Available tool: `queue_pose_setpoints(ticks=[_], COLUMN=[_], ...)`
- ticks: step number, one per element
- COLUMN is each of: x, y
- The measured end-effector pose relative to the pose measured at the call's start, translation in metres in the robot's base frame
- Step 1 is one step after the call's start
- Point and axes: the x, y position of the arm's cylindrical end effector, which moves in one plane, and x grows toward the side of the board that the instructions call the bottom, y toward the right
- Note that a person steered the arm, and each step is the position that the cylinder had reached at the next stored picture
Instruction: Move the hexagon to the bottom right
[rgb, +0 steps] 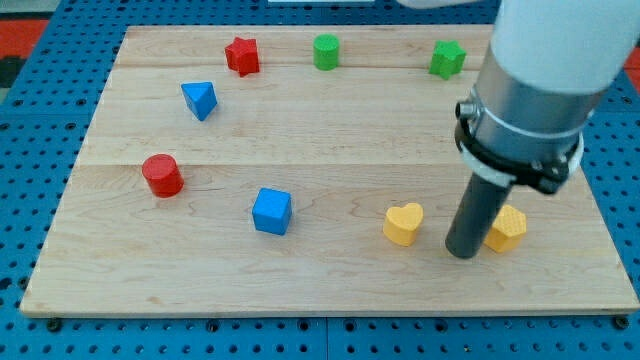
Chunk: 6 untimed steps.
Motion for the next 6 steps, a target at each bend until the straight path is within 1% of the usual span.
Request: queue_pose_setpoints(ticks=[1,2,3,4,5,6], x=[-0.029,-0.065,-0.093,-0.092,-0.042,-0.026], y=[-0.050,-0.112,-0.072,0.009,0.037,0.067])
